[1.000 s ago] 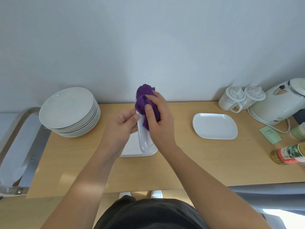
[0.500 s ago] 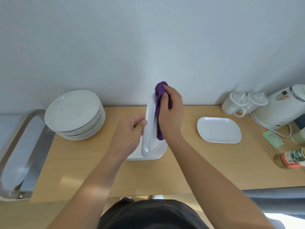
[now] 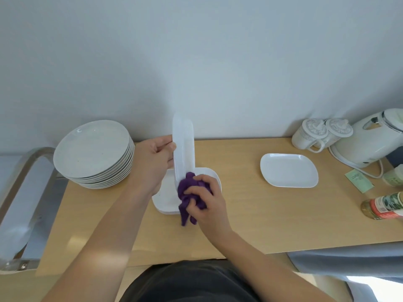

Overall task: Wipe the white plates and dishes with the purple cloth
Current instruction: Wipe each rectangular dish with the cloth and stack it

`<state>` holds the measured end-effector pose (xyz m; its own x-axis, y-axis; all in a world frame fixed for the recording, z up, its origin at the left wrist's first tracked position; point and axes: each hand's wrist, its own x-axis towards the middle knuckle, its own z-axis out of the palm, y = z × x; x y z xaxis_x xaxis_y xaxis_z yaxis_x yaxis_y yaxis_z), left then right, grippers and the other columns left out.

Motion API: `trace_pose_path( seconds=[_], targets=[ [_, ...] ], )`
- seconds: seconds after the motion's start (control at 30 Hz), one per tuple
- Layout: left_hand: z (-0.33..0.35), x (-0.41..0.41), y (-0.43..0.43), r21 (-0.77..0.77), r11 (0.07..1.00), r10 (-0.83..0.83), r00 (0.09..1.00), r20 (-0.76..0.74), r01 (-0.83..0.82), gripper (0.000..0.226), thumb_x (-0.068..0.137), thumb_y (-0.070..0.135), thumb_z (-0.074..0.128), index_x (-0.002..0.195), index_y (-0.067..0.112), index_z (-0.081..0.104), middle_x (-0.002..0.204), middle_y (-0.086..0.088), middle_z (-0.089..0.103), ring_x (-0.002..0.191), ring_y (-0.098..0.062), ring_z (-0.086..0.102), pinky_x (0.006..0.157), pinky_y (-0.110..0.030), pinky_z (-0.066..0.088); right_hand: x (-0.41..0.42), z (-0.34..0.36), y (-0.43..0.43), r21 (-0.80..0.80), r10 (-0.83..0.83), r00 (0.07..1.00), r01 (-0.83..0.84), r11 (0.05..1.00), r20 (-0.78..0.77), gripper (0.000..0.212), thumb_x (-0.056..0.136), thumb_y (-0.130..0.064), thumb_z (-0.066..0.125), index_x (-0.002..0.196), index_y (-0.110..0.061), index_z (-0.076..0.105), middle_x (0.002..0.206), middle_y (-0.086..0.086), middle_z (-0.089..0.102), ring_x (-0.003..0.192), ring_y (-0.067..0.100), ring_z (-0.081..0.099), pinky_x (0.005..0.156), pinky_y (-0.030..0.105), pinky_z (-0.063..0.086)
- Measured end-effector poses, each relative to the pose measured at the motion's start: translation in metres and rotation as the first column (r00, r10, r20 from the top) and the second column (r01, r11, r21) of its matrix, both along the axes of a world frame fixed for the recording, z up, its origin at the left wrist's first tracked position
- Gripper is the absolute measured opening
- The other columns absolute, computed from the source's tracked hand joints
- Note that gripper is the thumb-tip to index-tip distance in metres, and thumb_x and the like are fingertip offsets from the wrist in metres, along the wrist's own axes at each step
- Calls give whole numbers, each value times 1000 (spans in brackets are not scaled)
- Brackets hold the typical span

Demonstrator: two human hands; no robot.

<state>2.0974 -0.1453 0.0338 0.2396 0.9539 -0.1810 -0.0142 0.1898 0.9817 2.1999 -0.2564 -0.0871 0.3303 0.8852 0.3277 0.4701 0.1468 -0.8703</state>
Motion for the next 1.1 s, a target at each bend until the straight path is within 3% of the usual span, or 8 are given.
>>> trace_pose_path(
  seconds=[0.13, 0.37, 0.47, 0.6, 0.77, 0.87, 0.97, 1.1],
  targets=[
    [-2, 4, -2, 28, 985, -172, 985, -32, 173, 27, 97, 7, 53, 97, 18, 77, 93, -10, 67, 87, -27, 61, 90, -43, 55, 7, 40, 34, 76, -190, 979, 195, 978, -68, 19, 86, -17, 59, 100, -21, 71, 121, -2, 55, 114, 20, 56, 95, 33, 48],
    [2, 3, -21, 87, 940, -320, 941, -110, 329, 39, 102, 2, 46, 104, 27, 76, 103, 1, 77, 102, -18, 72, 93, -36, 56, 47, 102, 85, 119, -350, 921, 373, 920, -173, 25, 96, -10, 53, 112, -22, 68, 125, -2, 55, 120, 14, 52, 104, 31, 43],
    [7, 2, -24, 129, 936, -312, 942, -125, 327, 52, 102, 2, 46, 93, 42, 78, 99, 4, 77, 99, -19, 72, 91, -33, 57, 58, 110, 88, 36, -310, 929, 323, 946, -203, 25, 98, -13, 51, 106, -32, 64, 118, -9, 61, 112, 4, 56, 97, 22, 45],
    [5, -1, -25, 140, 944, -278, 948, -152, 299, 55, 101, 3, 47, 89, 47, 77, 97, 6, 77, 98, -20, 72, 92, -40, 57, 62, 91, 74, -77, -300, 936, 290, 954, -186, 26, 96, -18, 54, 99, -43, 59, 111, -13, 63, 103, 3, 60, 90, 24, 49],
    [4, 6, -28, 133, 945, -283, 950, -131, 299, 40, 102, 3, 47, 104, 33, 74, 101, 8, 77, 100, -13, 72, 94, -39, 56, 75, 60, 39, -207, -393, 890, 349, 914, -230, 25, 90, -16, 56, 100, -38, 63, 105, -10, 66, 98, 6, 63, 83, 25, 50],
    [0, 18, -28, 240, 890, -312, 901, -300, 388, 32, 102, 13, 49, 108, 31, 75, 95, 3, 76, 91, -20, 70, 89, -36, 55, 81, 52, 21, -263, -419, 886, 364, 894, -198, 29, 88, -13, 57, 95, -42, 61, 107, -10, 65, 96, 3, 62, 82, 20, 49],
    [-13, 31, -31, 420, 742, -228, 786, -575, 522, 28, 99, 21, 44, 101, 15, 72, 77, -15, 66, 75, -33, 59, 69, -39, 49, 91, 41, 5, -344, -433, 890, 365, 865, -144, 24, 89, -12, 55, 98, -32, 65, 108, -13, 61, 95, -4, 58, 83, 18, 46],
    [-32, 48, -40, 508, 620, -101, 703, -704, 598, 31, 93, 21, 40, 93, 6, 67, 60, -9, 56, 57, -28, 51, 55, -42, 45, 108, 20, -15, -455, -378, 923, 311, 834, -63, 18, 93, -17, 57, 104, -25, 69, 110, -13, 63, 98, -3, 59, 93, 30, 51]
  ],
)
